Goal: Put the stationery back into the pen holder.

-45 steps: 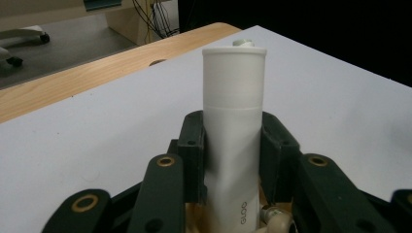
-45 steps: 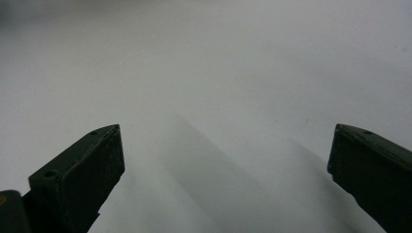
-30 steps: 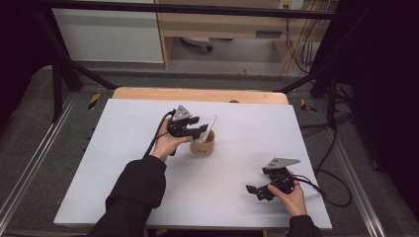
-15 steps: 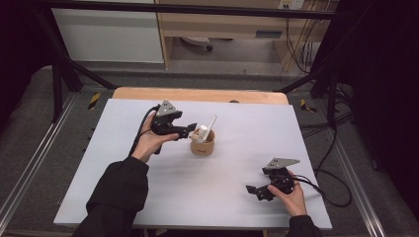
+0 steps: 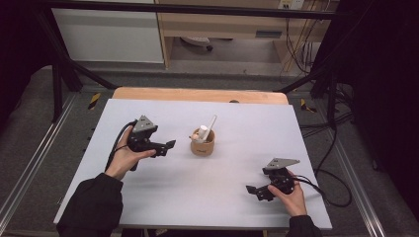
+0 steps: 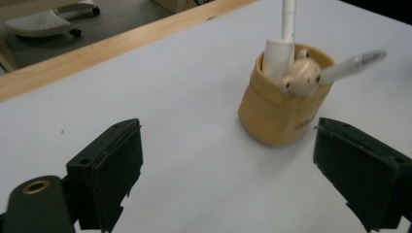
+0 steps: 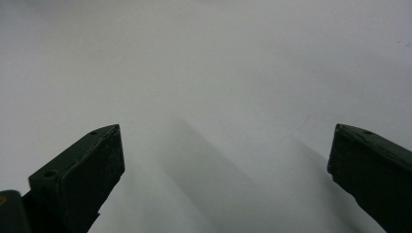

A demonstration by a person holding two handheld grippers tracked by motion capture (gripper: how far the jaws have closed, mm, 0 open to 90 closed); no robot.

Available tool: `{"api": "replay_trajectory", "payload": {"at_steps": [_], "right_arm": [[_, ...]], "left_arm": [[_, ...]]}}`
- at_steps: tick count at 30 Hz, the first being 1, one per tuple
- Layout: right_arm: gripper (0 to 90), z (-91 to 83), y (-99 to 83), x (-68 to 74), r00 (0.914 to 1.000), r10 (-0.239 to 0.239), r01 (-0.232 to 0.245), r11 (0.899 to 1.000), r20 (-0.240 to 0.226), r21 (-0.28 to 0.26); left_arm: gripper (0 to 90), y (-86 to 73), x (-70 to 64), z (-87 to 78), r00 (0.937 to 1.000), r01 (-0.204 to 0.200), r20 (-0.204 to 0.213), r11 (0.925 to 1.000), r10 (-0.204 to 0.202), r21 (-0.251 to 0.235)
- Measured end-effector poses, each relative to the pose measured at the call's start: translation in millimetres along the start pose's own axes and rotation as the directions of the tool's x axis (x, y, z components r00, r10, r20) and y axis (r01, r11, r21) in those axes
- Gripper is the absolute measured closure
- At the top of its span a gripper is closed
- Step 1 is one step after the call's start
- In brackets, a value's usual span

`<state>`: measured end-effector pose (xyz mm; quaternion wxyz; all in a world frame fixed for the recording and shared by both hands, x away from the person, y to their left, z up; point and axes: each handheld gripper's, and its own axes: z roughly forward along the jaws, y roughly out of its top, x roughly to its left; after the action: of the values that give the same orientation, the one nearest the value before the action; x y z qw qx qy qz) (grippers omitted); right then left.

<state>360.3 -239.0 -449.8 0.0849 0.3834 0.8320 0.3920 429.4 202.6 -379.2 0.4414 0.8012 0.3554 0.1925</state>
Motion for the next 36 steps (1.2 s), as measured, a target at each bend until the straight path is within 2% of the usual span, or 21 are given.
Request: {"api": "replay_trajectory", "payload": {"at_steps": [12,15,21,24,28,36], "right_arm": [[0.7,-0.1,-0.5,0.1,1.0000,-0.002,0.002,1.000,0.006,0.003],[0.7,-0.3,-0.5,0.1,1.0000,-0.002,0.002,1.000,0.007,0.002],[0.7,-0.6,-0.4,0.2,1.0000,-0.001,0.001,1.000,0.007,0.000],[0.7,-0.9,-0.3,0.0,1.0000,-0.003,0.003,1.000,0.007,-0.002],[0.7,-1.7,-0.3,0.7,1.0000,0.005,-0.005,1.000,0.004,-0.004],[0.7,-1.9,-0.5,0.7,1.0000,0.002,-0.001,1.000,0.006,-0.006]], "left_arm": [[7.6,-62.7,3.4,-19.4,0.9998,0.016,-0.010,0.9986,-0.015,0.051],[7.6,-74.5,3.4,-24.7,0.9998,0.013,-0.018,0.9978,-0.011,0.064],[7.6,-94.2,4.0,-35.6,0.9993,0.033,-0.019,0.9960,-0.032,0.083],[7.6,-101.4,5.3,-39.1,0.9993,0.029,-0.027,0.9947,-0.026,0.099],[7.6,-106.7,8.6,-43.4,0.9987,0.041,-0.032,0.9950,-0.038,0.091],[7.6,-117.5,13.4,-46.3,0.9982,0.054,-0.031,0.9914,-0.051,0.119]]}}
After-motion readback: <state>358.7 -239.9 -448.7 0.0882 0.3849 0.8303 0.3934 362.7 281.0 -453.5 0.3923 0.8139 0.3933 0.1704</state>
